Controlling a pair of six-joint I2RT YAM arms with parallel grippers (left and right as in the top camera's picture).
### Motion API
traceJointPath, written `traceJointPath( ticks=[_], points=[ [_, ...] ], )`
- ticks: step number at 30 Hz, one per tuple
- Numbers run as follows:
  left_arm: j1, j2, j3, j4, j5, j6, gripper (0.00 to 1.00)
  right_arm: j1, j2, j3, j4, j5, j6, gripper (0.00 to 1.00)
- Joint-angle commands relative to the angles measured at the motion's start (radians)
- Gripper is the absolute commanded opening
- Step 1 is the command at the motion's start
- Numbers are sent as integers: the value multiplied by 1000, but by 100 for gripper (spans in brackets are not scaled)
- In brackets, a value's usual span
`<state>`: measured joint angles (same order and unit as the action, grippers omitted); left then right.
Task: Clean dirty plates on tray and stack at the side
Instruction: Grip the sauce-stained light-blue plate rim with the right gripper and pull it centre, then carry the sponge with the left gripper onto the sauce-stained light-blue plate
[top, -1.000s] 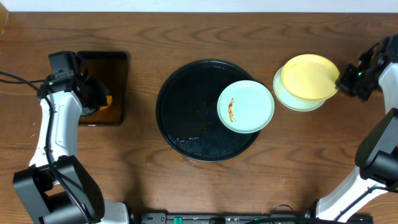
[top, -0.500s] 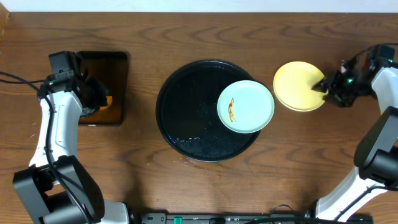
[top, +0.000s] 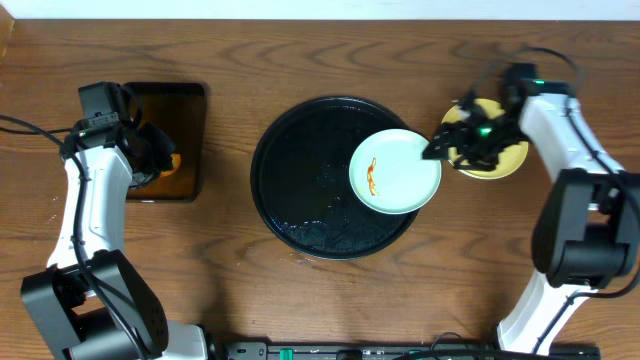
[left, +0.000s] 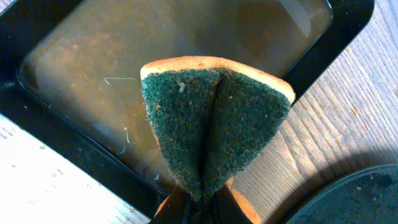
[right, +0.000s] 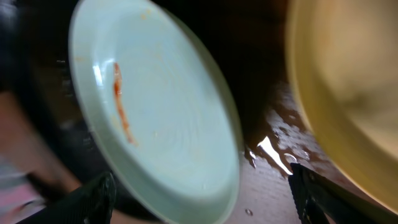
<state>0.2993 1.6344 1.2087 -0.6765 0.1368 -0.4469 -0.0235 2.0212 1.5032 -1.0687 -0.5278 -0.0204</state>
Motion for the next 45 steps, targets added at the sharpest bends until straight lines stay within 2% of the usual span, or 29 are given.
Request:
traceJointPath(
  ticks=[1, 5, 8, 15, 18, 20, 25, 34, 37, 41, 45],
  points=[
    [5, 8, 5, -3, 9, 10, 8, 73, -20, 0, 24, 247, 122, 87],
    [5, 8, 5, -3, 9, 9, 8, 132, -20, -2, 45, 300, 139, 79],
    [5, 8, 5, -3, 9, 10, 8, 151, -20, -16, 68, 299, 140, 65],
    [5, 8, 5, -3, 9, 9, 8, 158, -20, -89, 126, 299, 163, 60],
    [5, 8, 5, -3, 9, 10, 8, 155, -20, -102, 142, 298, 164, 45],
    [5, 8, 5, -3, 9, 9, 8, 156, -20, -101, 147, 287, 167, 29],
    [5, 8, 5, -3, 9, 9, 8, 156, -20, -91, 157, 244, 192, 1],
    [4, 8, 5, 0, 9, 9, 8, 174, -20, -6, 145, 34, 195, 1],
    [4, 8, 5, 4, 21, 10, 8, 238, -18, -18, 196, 102, 244, 1],
    [2, 7, 5, 27, 172, 95, 8, 322, -4, -35, 225, 331, 341, 1],
    [2, 3, 5, 45, 255, 126, 8, 383, 45, -36, 284, 327, 366, 1]
  ],
)
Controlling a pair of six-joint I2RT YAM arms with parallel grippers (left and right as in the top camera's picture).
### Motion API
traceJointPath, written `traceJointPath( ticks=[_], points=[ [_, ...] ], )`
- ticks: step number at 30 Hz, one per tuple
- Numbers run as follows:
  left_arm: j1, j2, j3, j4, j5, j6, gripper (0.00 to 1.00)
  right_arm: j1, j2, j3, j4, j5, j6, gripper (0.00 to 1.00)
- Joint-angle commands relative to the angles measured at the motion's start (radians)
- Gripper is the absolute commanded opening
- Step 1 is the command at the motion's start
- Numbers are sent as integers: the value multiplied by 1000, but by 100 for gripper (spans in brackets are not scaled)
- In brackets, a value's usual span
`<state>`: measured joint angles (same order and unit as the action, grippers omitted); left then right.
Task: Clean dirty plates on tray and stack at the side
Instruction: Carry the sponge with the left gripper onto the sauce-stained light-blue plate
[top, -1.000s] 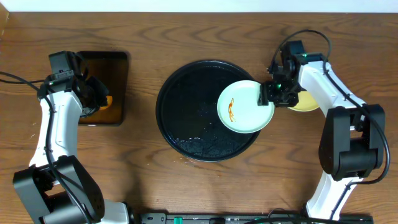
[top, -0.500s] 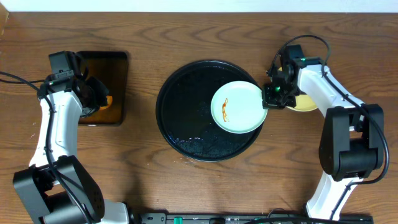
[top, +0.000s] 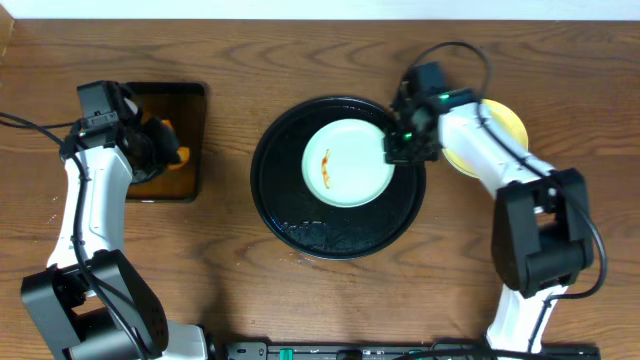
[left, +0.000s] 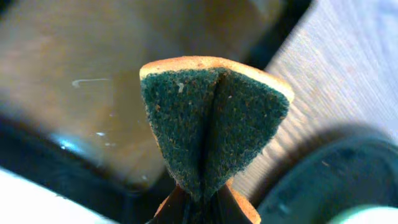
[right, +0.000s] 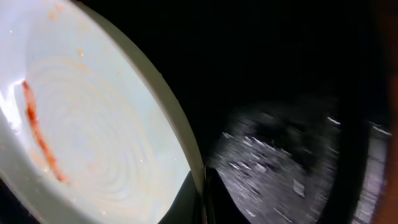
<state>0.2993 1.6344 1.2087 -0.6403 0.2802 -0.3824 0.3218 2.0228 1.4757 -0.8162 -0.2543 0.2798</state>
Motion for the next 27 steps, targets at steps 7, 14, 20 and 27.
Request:
traceJointPath(
  ticks=[7, 14, 20, 27],
  points=[
    [-19, -1, 5, -30, 275, 117, 8, 60, 106, -9, 69, 56, 87, 2],
    [-208, 1, -15, -56, 261, 116, 8, 58, 139, -10, 95, 124, 154, 2],
    [-413, 23, -16, -5, 122, 115, 8, 59, 139, -12, 95, 135, 180, 2],
    [-591, 111, -16, 84, -41, -106, 8, 59, 139, -12, 91, 135, 180, 2]
  ],
)
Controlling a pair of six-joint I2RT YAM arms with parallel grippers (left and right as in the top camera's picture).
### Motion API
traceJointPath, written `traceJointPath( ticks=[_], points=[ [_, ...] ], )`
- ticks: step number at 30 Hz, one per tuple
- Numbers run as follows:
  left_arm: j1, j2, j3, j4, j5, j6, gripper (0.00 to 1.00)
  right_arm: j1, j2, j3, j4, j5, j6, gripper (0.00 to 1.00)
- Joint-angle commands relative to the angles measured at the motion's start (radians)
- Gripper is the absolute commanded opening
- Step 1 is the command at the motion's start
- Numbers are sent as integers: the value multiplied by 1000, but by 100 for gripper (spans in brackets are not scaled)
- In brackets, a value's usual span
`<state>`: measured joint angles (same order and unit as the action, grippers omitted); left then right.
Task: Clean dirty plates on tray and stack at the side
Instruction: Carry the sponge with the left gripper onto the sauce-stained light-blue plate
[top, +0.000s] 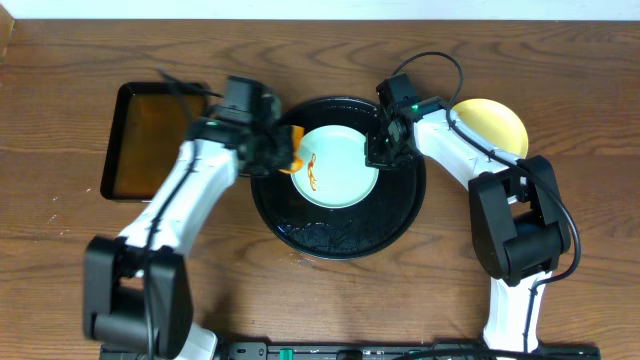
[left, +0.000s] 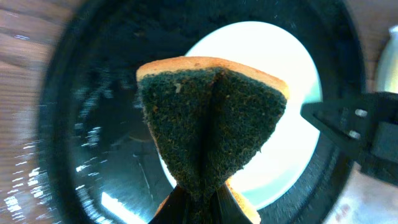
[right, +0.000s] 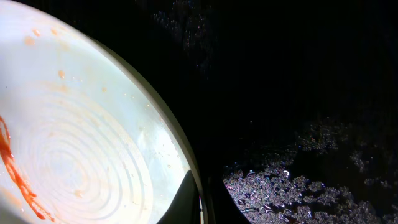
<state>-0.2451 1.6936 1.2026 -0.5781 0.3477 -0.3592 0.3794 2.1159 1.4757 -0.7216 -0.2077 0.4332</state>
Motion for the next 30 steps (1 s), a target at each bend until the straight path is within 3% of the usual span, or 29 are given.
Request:
traceJointPath(
  ticks=[1, 4, 11, 20, 27, 30],
  points=[
    [-71, 82, -10, 55, -110, -178, 8, 1, 46, -13, -3, 89, 27, 1],
    [-115, 126, -10, 118, -110, -268, 8, 1, 46, -14, -3, 93, 27, 2],
    [-203, 147, -10, 241, -151, -274, 8, 2, 46, -18, -2, 103, 40, 2],
    [-245, 227, -10, 275, -188, -451, 8, 2, 46, -19, -2, 103, 42, 2],
    [-243, 316, -10, 269, -197, -420, 8, 2, 46, -22, -2, 105, 42, 2],
    [-243, 320, -10, 226, -296, -352, 8, 2, 46, -26, -3, 106, 42, 2]
  ],
)
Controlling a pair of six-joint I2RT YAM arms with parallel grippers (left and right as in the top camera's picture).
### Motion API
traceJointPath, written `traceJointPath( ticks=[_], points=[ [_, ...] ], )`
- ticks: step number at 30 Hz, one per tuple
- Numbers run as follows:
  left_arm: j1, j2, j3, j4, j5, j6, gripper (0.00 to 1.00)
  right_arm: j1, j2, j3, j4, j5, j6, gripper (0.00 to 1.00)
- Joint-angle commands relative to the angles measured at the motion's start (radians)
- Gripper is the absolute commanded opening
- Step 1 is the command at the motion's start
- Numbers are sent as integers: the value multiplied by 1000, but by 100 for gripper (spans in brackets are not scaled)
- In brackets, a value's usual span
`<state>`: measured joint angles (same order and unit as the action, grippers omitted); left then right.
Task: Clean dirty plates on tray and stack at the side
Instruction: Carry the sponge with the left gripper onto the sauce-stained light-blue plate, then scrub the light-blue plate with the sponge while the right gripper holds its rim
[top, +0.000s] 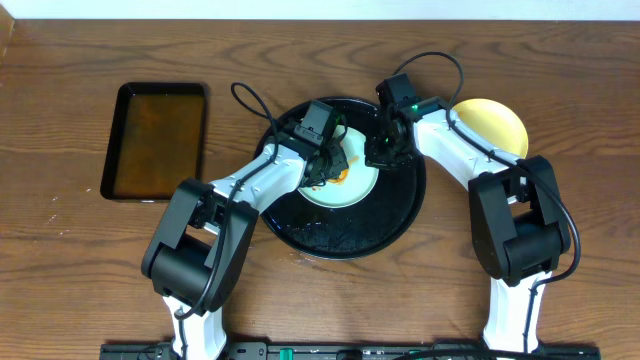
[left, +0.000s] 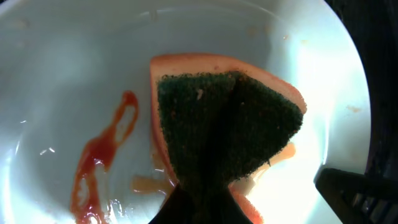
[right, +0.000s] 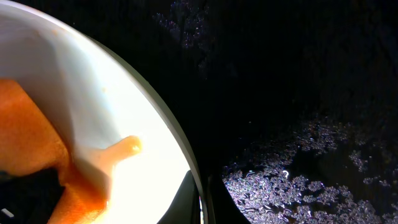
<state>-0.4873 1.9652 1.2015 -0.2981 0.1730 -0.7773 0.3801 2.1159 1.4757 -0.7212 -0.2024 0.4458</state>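
A pale plate (top: 357, 190) with a red sauce streak (left: 102, 162) lies on the round black tray (top: 330, 232). My left gripper (top: 335, 168) is shut on a folded green-and-orange sponge (left: 230, 130), which presses on the plate's face (left: 74, 68) just right of the streak. My right gripper (top: 378, 155) is shut on the plate's right rim (right: 186, 155), one finger inside and one outside. The right wrist view shows the sponge's orange edge (right: 31, 146) on the plate and smeared sauce beside it.
A clean yellow plate (top: 497, 125) sits on the table right of the tray. A black rectangular pan of amber liquid (top: 155, 140) stands at the far left. The tray's floor is wet (right: 292, 180). Cables trail from both arms above the tray.
My left gripper has moved from hovering over the plate's left edge down to the plate, so the sponge now rests on its face. The right gripper still holds the rim in the same spot.
First my left gripper held the sponge over the amber pan while my right gripper stood open between the two plates. Then the right gripper was shut on the pale plate's rim, with the plate nearer the tray's middle. The sponge then hung over the tray and now touches the plate.
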Motion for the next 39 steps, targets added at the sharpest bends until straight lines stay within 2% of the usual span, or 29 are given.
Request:
traceJointPath(
  ticks=[1, 8, 13, 16, 21, 25, 31, 36, 39],
  points=[
    [0, 46, -8, -75, -171, 84, 8, 1, 46, -26, -3, 101, 29, 2],
    [0, 13, -5, -228, -547, 198, 8, 1, 46, -27, -1, 101, 29, 2],
    [0, -34, 26, -255, -585, 253, 8, 1, 46, -27, 1, 101, 29, 2],
    [0, -87, 31, -230, -529, 252, 8, 1, 46, -27, 1, 101, 29, 2],
    [-1, -135, 31, -117, -252, 244, 8, 1, 46, -27, 3, 101, 29, 2],
    [-8, -110, 28, -5, -78, 151, 8, 1, 46, -27, 7, 101, 29, 2],
    [-31, -18, 28, 98, -66, 126, 8, 1, 46, -27, 7, 101, 29, 1],
    [-21, 66, 28, 99, -74, 117, 8, 1, 46, -27, 5, 101, 29, 2],
    [-2, 97, 28, 77, -129, 117, 8, 1, 46, -27, 3, 101, 29, 2]
  ],
)
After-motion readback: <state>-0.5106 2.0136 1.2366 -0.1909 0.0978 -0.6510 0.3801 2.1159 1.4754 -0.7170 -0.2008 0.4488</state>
